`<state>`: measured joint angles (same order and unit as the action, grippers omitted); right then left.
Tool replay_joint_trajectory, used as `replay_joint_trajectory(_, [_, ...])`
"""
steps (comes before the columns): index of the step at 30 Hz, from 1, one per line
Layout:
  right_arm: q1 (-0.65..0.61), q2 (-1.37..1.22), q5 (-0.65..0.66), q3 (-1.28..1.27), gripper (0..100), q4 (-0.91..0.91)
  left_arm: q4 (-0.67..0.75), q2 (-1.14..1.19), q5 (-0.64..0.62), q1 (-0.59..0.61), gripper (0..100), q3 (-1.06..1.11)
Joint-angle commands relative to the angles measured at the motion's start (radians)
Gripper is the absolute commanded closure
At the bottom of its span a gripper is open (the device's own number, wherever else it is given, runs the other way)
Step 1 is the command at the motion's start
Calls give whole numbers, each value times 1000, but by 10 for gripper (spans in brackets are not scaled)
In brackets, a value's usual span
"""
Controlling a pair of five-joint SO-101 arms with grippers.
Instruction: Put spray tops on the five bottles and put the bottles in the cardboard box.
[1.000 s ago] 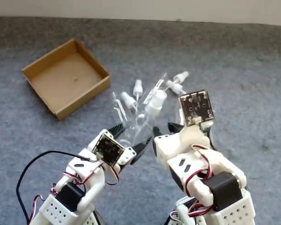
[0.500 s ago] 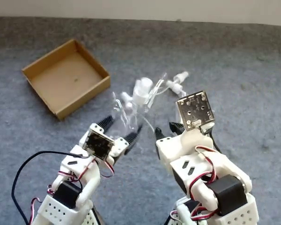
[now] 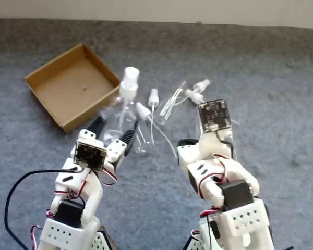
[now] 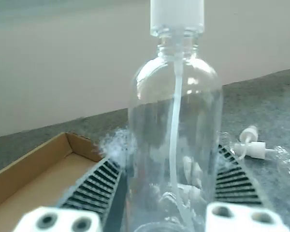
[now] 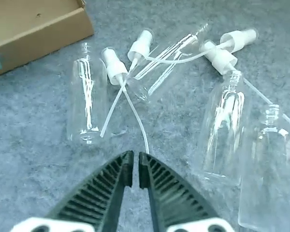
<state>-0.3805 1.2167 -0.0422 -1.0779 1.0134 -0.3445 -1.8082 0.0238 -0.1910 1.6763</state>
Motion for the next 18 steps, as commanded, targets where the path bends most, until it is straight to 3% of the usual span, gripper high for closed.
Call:
replay_joint_trajectory(1, [16, 10, 12, -91, 987, -165, 26, -13, -5, 64, 896, -27])
replay_joint_trajectory(9, [-119, 10, 9, -265, 987, -412, 25, -13, -203, 113, 896, -51])
replay_joint_trajectory(18, [-199, 10, 8, -358, 987, -627, 25, -13, -216, 119, 891, -39])
